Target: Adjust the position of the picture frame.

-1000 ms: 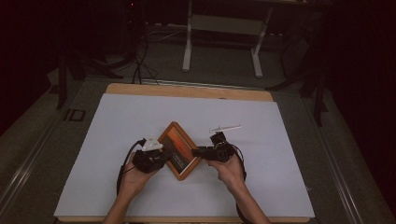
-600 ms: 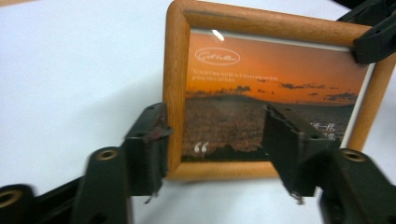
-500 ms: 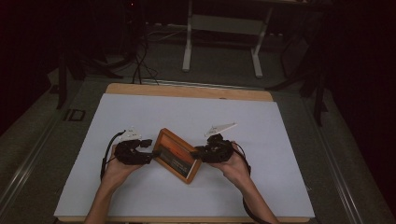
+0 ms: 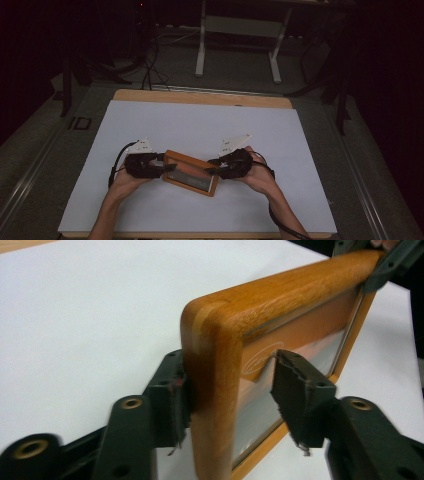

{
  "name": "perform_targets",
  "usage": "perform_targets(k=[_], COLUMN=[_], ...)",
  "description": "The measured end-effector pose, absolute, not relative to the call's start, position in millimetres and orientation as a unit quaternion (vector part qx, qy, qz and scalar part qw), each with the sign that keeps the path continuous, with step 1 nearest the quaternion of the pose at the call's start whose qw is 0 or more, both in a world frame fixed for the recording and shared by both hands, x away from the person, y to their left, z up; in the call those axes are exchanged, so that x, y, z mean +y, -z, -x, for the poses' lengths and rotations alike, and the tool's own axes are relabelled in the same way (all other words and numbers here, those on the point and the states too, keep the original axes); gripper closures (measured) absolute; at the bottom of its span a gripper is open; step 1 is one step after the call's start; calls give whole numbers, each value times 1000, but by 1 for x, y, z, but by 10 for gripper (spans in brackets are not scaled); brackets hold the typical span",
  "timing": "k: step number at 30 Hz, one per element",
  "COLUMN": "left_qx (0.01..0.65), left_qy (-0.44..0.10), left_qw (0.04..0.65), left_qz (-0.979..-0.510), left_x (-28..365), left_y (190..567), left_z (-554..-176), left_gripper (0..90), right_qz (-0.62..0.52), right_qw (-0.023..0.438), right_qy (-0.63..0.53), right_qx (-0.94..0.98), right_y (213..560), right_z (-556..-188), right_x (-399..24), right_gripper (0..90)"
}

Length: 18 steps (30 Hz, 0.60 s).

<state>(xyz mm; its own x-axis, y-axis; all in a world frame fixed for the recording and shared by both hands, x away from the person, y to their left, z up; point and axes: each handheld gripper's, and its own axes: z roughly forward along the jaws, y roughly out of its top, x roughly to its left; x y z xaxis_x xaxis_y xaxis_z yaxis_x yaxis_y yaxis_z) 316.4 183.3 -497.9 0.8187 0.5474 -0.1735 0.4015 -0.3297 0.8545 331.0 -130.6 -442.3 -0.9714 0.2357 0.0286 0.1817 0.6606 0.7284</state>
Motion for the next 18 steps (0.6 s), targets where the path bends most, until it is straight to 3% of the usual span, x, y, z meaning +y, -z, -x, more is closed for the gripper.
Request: perform_targets(k=[9,14,16,18], left_qx=[285,290,290,286], left_qy=[-94,-91,-87,-85], left_qw=[482,493,497,500], left_qz=[-823,-815,-813,-813], left_x=[187,190,192,193], left_y=[495,498,498,498], left_z=[-296,-287,-284,-281], left_gripper=[646,653,657,667], right_qz=[-105,-124,-137,-163], right_qw=[51,52,56,29], right_qy=[-376,-391,-386,-402], right_qx=[919,911,911,900], right_y=[442,446,450,459], right_z=[-341,-338,-338,-339], right_x=[-134,-137,-139,-146], right_gripper=[616,571,509,470])
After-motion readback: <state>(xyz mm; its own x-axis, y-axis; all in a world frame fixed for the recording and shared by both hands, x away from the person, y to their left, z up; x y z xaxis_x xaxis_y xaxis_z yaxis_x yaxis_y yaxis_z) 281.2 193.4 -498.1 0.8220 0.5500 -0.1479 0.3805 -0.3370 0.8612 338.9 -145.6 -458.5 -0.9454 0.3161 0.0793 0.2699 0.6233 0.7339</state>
